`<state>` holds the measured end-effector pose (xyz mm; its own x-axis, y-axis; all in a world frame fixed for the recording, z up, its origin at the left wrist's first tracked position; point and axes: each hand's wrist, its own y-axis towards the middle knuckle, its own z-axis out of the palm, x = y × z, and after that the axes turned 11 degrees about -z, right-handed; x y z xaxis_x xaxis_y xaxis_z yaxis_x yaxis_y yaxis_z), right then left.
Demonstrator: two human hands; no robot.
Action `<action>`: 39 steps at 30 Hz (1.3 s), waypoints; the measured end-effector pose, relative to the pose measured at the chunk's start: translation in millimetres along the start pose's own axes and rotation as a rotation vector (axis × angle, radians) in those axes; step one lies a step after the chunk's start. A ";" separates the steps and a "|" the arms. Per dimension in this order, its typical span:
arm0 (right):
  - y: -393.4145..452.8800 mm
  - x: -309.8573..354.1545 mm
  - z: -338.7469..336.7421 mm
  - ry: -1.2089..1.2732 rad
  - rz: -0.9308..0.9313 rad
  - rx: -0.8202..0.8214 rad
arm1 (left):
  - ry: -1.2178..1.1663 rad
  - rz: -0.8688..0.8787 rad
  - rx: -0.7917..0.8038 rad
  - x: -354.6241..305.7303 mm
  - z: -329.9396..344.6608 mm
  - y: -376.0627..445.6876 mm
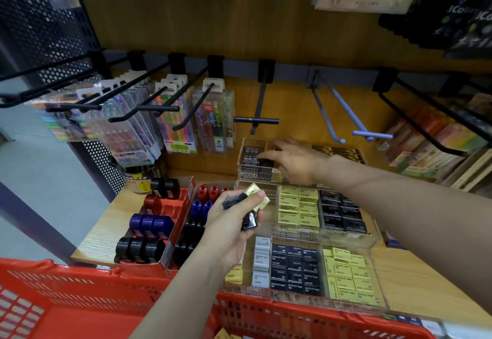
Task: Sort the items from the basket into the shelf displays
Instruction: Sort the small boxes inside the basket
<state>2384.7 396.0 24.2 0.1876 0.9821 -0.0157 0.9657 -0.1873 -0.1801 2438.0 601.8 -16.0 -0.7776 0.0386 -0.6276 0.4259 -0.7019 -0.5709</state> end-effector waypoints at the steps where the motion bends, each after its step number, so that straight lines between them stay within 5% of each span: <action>1: 0.3 0.3 -0.8 0.002 -0.003 -0.012 | 0.003 0.000 -0.004 -0.2 -0.4 0.7; 15: -5.6 2.4 -5.6 -0.081 -0.083 0.001 | -0.002 -0.002 0.003 3.0 5.1 -2.1; 21: -5.1 -9.2 -0.6 0.226 0.148 -0.180 | 0.005 -0.008 0.006 3.8 1.8 -1.0; 26: 9.6 -5.2 -2.3 0.080 0.147 0.029 | -0.024 -0.018 -0.011 2.6 -0.8 3.4; 34: 0.5 -14.8 -20.2 0.044 -0.077 -0.214 | -0.005 -0.018 -0.003 5.2 1.2 4.9; 39: -7.3 -31.1 -28.1 0.072 -0.168 -0.231 | -0.007 -0.011 -0.006 7.2 1.9 3.9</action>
<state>2376.9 366.3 53.7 0.0258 0.9975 0.0665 0.9981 -0.0294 0.0547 2433.1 598.0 -21.8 -0.7857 0.0415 -0.6173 0.4198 -0.6972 -0.5812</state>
